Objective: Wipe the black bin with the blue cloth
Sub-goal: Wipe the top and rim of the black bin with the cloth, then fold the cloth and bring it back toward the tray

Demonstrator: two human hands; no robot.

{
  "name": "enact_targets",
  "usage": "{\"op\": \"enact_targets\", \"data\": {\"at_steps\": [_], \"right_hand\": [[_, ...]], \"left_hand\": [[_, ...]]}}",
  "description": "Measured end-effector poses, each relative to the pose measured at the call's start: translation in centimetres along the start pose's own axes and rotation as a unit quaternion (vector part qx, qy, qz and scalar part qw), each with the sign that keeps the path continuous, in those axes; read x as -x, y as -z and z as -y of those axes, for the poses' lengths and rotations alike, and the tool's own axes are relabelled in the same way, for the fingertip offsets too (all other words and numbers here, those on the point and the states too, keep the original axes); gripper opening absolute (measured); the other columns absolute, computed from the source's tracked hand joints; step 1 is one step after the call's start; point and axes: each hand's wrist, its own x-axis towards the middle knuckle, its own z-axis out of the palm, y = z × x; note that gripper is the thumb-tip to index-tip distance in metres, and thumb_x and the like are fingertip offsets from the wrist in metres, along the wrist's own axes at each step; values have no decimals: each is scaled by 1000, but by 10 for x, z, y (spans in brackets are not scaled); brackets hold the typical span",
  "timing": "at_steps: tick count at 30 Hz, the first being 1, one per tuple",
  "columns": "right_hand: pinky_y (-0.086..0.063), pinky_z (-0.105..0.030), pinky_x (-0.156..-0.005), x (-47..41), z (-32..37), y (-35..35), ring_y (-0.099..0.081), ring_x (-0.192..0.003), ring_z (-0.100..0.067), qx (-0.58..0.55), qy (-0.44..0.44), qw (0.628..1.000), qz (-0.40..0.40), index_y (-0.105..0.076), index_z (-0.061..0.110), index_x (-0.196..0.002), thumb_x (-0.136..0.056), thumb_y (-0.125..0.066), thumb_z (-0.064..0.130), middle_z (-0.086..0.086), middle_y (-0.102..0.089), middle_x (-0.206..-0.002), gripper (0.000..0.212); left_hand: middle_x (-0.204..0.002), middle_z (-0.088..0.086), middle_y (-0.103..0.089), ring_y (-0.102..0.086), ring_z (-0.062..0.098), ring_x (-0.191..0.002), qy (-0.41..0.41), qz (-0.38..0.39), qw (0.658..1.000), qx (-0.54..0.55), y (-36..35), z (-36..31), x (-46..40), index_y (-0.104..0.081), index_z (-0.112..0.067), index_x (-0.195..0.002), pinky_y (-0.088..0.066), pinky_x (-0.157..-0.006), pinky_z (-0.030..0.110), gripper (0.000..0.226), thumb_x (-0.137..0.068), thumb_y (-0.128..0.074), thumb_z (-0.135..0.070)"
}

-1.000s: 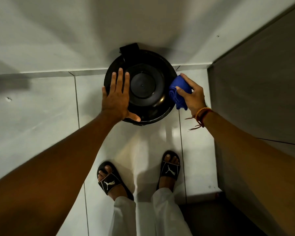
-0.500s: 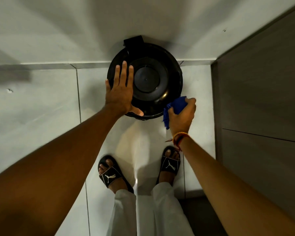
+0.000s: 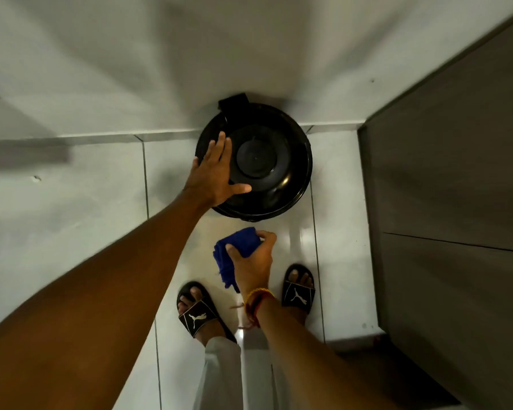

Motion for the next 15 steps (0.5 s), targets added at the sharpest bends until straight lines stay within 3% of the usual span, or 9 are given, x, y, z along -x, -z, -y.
{"op": "enact_targets", "data": {"at_steps": [2,4,6,8,10,12,15], "right_hand": [[-59,-12,-68,14,13,20,-67,-97,-6,-21,-2,1000,-9,-41,35,-121,-86,-79,5,12,-58,-116,60],[-58,-12,-65,32,51,32,-67,-97,-4,-43,13,999,-14,-40,37,-125,-89,-78,12,15,-59,-116,58],[-60,-18,-68,55,98,33,-67,-102,-7,-77,24,997,3,-42,37,-131,-93,-75,16,14,-60,-122,54],[-62,-20,-66,88,157,20,-70,-102,-11,-111,29,992,49,-45,35,-139,-98,-68,22,13,-62,-124,49],[-63,-22,-68,121,211,5,-73,-104,-17,-115,38,987,107,-49,35,-143,-101,-62,29,7,-66,-125,44],[-65,-31,-75,163,272,-19,-75,-105,-25,-84,63,976,193,-60,30,-137,-102,-60,29,-6,-73,-123,35],[-62,-48,-92,209,337,-48,-73,-110,-34,-5,103,954,281,-68,15,-126,-95,-69,23,-15,-75,-120,32]], "left_hand": [[-163,17,-32,-31,35,-151,25,-4,993,115,5,3,22,-29,-10,-158,-35,-119,52,83,-93,-60,-53],[-122,14,-69,-65,34,-118,122,14,958,258,27,-6,63,-62,-10,-128,-54,-92,43,61,-95,-51,-61],[-105,8,-75,-72,28,-97,208,89,892,390,54,-18,113,-69,-12,-113,-56,-75,37,72,-89,-43,-75],[-105,9,-77,-76,27,-93,201,96,843,490,96,-25,168,-72,-13,-110,-61,-70,38,64,-88,-54,-70],[-103,12,-79,-78,26,-90,164,29,802,573,142,-33,213,-74,-11,-108,-65,-76,39,35,-90,-71,-41],[-98,12,-80,-78,26,-89,145,-81,778,606,204,-30,262,-74,-6,-104,-65,-77,37,21,-89,-75,-20],[-87,4,-75,-74,16,-80,122,-224,777,576,279,-25,316,-69,-10,-95,-60,-65,26,10,-90,-73,-17]]}}
